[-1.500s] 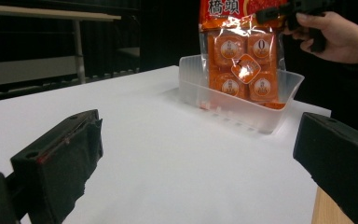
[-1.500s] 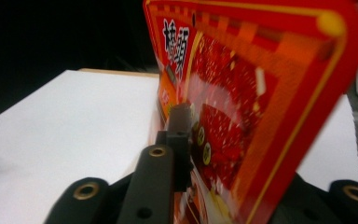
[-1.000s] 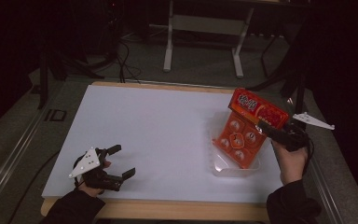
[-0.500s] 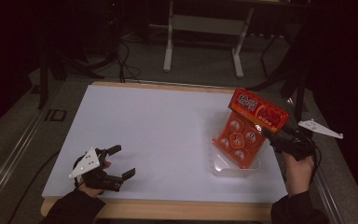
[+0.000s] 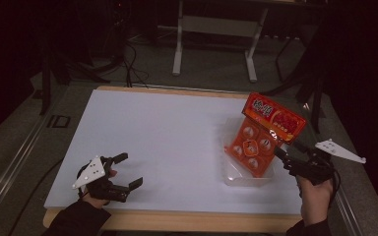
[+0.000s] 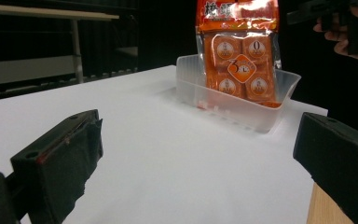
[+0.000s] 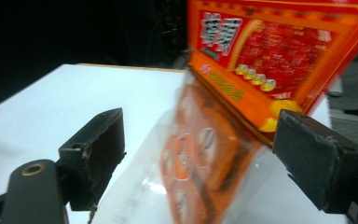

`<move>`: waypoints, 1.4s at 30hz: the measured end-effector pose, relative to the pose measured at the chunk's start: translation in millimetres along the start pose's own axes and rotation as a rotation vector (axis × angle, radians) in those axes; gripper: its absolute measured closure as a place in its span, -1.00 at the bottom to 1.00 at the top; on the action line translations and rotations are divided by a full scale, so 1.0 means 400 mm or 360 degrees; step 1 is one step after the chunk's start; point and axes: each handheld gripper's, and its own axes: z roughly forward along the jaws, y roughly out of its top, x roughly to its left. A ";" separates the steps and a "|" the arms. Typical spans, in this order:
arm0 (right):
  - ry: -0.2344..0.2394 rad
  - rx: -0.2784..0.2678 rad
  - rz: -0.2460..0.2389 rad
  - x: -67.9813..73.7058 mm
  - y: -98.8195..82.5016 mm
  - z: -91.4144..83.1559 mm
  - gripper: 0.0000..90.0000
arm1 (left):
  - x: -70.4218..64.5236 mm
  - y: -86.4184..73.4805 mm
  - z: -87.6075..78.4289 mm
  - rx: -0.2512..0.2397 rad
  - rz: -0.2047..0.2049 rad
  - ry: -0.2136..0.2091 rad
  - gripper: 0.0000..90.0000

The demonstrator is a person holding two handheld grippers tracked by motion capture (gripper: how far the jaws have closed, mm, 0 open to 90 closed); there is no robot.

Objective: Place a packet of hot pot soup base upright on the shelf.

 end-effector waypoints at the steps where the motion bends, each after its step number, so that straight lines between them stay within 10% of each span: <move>1: -0.0001 0.0002 -0.0005 0.004 0.000 -0.002 -0.63 | 0.000 0.000 0.000 -0.0001 0.0001 -0.0001 -0.95; 29: 0.0531 0.0071 -0.0241 0.195 -0.055 0.074 -0.64 | -0.003 0.001 0.001 0.0001 0.0003 -0.0005 -0.95; 42: 0.0629 0.0096 -0.0318 0.254 -0.113 0.136 -0.64 | -0.005 -0.008 0.004 0.0019 0.0007 -0.0020 -0.95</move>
